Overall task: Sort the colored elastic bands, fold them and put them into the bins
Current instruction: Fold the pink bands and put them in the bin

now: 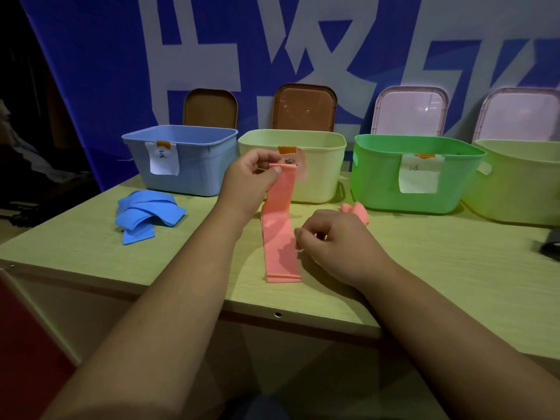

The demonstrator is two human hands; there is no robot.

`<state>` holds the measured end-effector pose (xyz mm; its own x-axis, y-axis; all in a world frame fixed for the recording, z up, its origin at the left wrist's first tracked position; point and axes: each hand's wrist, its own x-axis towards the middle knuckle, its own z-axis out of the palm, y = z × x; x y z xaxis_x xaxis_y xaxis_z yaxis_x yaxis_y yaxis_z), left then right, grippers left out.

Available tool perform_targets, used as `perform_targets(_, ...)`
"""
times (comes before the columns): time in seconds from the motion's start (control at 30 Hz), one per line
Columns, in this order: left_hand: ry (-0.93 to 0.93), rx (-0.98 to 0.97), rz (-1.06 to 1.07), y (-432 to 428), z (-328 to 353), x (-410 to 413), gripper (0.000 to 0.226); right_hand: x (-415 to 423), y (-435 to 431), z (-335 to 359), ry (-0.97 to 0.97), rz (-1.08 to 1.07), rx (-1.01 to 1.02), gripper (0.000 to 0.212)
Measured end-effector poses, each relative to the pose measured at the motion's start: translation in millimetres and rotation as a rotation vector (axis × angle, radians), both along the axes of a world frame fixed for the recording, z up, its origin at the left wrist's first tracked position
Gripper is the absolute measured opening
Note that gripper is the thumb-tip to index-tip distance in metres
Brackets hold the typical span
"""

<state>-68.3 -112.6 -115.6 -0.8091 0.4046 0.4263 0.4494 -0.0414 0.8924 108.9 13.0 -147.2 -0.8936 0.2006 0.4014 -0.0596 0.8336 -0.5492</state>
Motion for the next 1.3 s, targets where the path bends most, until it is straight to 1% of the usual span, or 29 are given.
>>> perform_targets(0.1,-0.012,-0.037,-0.017,-1.0,-2.2,2.3,0.022,-8.4,11.9,11.5,-0.052,-0.14,0.096,0.021)
perform_targets(0.13,-0.011,-0.051,-0.014,-1.1,-2.8,2.6,0.024,-12.3,18.8,18.7,-0.098,-0.182,0.142,0.016)
perform_targets(0.17,-0.008,-0.062,-0.009,-1.3,-3.1,2.9,0.024,-16.0,25.9,26.7,-0.168,-0.221,0.191,0.017)
perform_targets(0.27,-0.01,-0.065,0.0,-1.5,-4.3,3.8,0.027,-25.2,47.2,46.4,-0.401,-0.356,0.349,0.054)
perform_targets(0.3,-0.012,-0.067,0.001,-1.4,-4.9,4.2,0.027,-27.8,53.3,46.8,-0.444,-0.392,0.363,0.063)
perform_targets(0.37,-0.005,-0.08,-0.002,-0.7,-6.9,5.9,0.027,-30.7,61.6,38.3,-0.486,-0.435,0.305,0.073)
perform_targets(0.43,-0.007,-0.094,-0.025,1.4,-9.2,7.6,0.028,-30.5,65.4,24.0,-0.446,-0.443,0.227,0.069)
perform_targets(0.57,-0.045,-0.121,-0.078,4.9,-11.2,12.7,0.026,-29.1,71.0,16.4,-0.196,-0.406,0.002,0.038)
perform_targets(0.63,-0.014,-0.166,-0.078,5.4,-11.4,15.1,0.026,-27.3,72.7,17.1,-0.131,-0.41,-0.029,0.032)
perform_targets(0.73,0.022,-0.214,-0.075,5.7,-12.1,17.4,0.027,-22.1,72.8,18.4,0.005,-0.382,-0.183,0.031)
perform_targets(0.87,0.151,-0.336,-0.062,2.8,-14.5,14.2,0.031,-19.9,68.8,22.7,0.152,-0.282,-0.382,0.034)
perform_targets(0.93,0.183,-0.438,-0.089,1.8,-14.2,13.9,0.031,-18.9,65.3,23.3,0.19,-0.218,-0.495,0.033)
perform_targets(1.03,0.175,-0.58,-0.163,-0.4,-13.2,16.7,0.032,-17.3,65.4,25.1,0.224,-0.165,-0.622,0.033)
perform_targets(1.1,0.235,-0.651,-0.156,-0.8,-13.4,18.0,0.027,-16.5,67.2,26.7,0.23,-0.133,-0.684,0.031)
perform_targets(1.17,0.302,-0.644,-0.137,0.3,-12.1,20.7,0.028,-16.9,69.1,26.6,0.242,-0.097,-0.742,0.029)
perform_targets(1.2,0.309,-0.603,-0.153,2.0,-10.9,22.8,0.032,-17.2,69.7,26.5,0.246,-0.075,-0.779,0.028)
perform_targets(1.23,0.292,-0.546,-0.193,4.3,-9.6,25.2,0.038,-17.6,69.8,26.7,0.248,-0.048,-0.815,0.027)
perform_targets(1.3,0.197,-0.441,-0.322,9.1,-6.3,32.2,0.053,-18.5,70.5,26.7,0.253,0.007,-0.869,0.025)
